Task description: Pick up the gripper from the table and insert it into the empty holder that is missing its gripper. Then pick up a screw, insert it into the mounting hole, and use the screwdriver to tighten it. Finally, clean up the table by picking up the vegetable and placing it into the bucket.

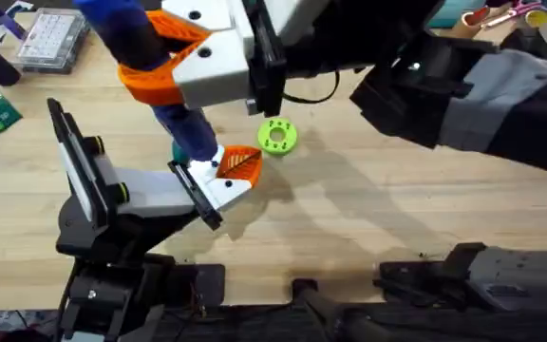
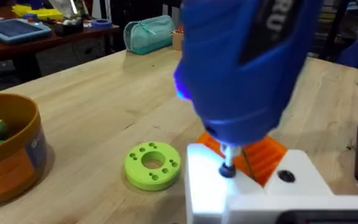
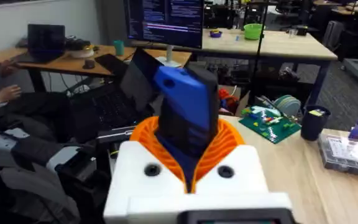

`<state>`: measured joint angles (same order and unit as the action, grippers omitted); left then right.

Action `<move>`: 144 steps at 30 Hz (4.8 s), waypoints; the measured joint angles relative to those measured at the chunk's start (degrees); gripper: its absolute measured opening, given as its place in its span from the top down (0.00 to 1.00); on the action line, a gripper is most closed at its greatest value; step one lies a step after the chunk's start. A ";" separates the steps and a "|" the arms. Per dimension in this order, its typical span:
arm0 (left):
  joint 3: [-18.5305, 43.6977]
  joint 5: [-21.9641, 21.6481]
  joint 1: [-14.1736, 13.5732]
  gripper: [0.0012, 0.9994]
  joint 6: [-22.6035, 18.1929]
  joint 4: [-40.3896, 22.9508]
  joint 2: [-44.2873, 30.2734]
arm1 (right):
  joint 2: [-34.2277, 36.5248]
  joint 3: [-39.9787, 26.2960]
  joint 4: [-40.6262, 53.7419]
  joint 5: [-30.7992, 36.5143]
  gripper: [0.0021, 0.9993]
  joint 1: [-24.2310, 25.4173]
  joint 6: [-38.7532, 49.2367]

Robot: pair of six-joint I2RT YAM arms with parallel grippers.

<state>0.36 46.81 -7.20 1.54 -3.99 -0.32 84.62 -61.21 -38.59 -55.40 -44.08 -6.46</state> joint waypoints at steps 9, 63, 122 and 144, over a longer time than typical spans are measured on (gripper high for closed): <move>0.00 0.00 0.00 0.98 0.02 0.00 0.00 | 0.00 0.00 0.05 -0.45 0.98 0.40 0.02; 0.00 0.10 0.00 0.98 0.23 -0.07 0.00 | 1.07 0.00 0.89 -1.05 0.98 0.40 0.49; 0.00 0.52 0.00 0.98 0.87 -0.16 -0.56 | -2.01 6.54 -6.39 -2.11 0.98 0.42 1.99; 0.00 1.55 -0.02 0.98 1.55 -0.33 -1.55 | -2.69 5.79 0.57 1.04 0.98 0.57 2.17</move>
<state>0.36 48.35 -7.22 3.09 -4.32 -1.87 81.92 -55.42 -38.03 -54.36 -43.52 -4.29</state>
